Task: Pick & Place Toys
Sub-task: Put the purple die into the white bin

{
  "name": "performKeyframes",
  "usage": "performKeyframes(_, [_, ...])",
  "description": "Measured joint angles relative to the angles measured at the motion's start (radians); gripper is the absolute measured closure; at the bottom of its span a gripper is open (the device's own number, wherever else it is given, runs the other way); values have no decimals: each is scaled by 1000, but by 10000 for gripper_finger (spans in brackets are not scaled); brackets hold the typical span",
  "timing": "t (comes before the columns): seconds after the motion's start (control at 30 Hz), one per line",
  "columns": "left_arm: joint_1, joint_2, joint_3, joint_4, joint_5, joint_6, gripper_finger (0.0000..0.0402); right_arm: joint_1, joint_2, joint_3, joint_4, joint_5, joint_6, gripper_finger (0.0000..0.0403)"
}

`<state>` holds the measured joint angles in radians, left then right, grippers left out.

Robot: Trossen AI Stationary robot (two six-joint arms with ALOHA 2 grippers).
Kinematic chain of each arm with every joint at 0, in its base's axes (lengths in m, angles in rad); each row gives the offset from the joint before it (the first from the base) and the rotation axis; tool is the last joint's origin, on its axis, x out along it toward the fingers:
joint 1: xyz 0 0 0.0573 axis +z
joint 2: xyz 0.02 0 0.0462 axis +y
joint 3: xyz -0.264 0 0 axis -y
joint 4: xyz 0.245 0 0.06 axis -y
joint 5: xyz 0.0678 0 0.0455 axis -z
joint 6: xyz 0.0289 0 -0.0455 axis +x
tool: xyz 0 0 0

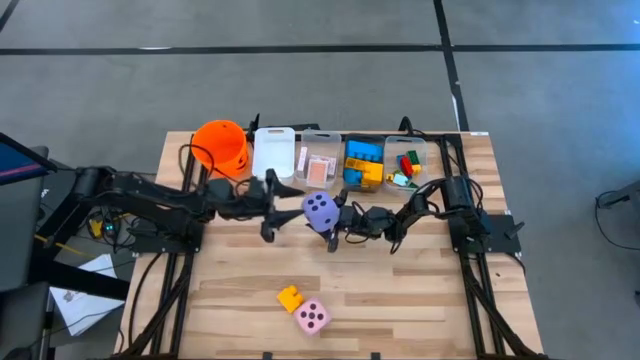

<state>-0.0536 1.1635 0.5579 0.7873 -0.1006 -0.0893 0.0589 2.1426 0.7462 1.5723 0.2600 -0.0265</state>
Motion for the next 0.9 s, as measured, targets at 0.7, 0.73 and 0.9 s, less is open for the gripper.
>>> performKeyframes(0.7, [-7, -397, 1, -779, -480, 1, 165, -67, 3, 323, -439, 3, 13, 101])
performKeyframes(0.73, [-7, -401, 1, -795, -481, -3, 165, -77, 3, 371, -501, 2, 4, 101])
performKeyframes(0.9, [-5, -445, 7, -875, -525, -5, 165, -139, 8, 564, -771, 3, -11, 101])
